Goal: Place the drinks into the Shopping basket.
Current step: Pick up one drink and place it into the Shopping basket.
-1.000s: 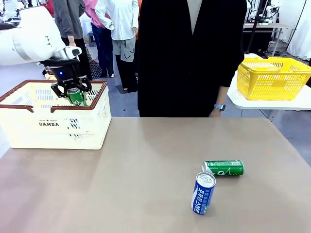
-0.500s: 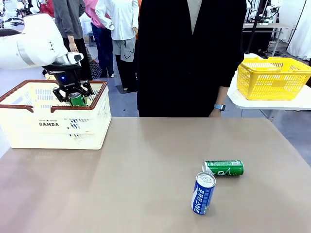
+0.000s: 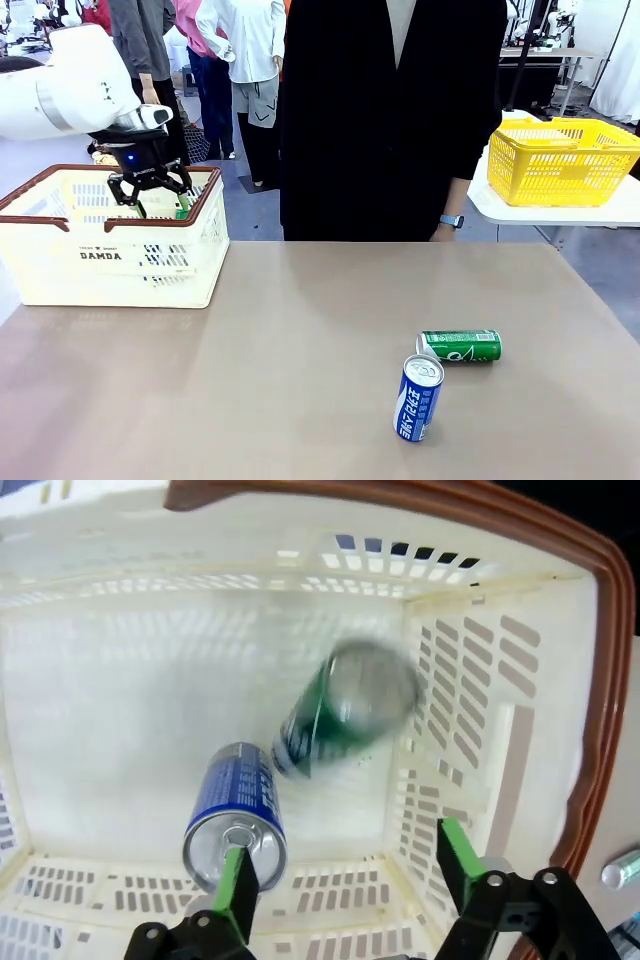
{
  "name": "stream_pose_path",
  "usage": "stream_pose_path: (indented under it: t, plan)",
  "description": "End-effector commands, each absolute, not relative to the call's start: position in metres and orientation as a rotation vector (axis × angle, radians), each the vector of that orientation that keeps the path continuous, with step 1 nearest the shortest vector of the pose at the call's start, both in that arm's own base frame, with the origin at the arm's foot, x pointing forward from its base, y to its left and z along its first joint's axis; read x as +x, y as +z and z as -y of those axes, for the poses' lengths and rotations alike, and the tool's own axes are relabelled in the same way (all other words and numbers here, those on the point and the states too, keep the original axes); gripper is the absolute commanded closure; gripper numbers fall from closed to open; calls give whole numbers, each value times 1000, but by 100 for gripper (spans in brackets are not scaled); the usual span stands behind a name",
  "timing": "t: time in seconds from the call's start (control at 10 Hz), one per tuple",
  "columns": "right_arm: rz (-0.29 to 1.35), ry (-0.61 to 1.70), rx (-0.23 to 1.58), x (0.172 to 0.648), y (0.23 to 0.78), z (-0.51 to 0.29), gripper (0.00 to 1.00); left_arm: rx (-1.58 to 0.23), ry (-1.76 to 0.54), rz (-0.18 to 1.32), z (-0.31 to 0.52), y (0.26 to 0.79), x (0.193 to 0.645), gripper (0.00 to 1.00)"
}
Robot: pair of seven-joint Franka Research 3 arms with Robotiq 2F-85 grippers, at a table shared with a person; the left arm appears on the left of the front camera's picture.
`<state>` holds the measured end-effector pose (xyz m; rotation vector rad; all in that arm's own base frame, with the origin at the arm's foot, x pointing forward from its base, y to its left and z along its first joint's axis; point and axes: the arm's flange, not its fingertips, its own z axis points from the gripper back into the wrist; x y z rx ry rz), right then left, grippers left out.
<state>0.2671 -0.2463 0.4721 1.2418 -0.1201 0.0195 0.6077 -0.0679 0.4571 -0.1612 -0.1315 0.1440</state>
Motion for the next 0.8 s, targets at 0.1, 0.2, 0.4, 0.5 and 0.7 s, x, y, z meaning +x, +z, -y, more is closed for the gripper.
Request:
stream_pose_path:
  t: [0.1,0.2,0.4,0.5,0.7]
  plan:
    - [105,15,1239,265,476,246,0,-176,125,155,66,471,605,0]
    - [105,15,1239,265,476,246,0,-196,133,177,65,479,600,0]
    - [105,15,1239,265,476,246,0,-264,155,232,63,513,580,0]
    - [105,15,1239,265,476,246,0,-340,131,259,63,543,557,0]
    - [105,15,1239,265,476,246,0,-586,11,176,51,610,480,0]
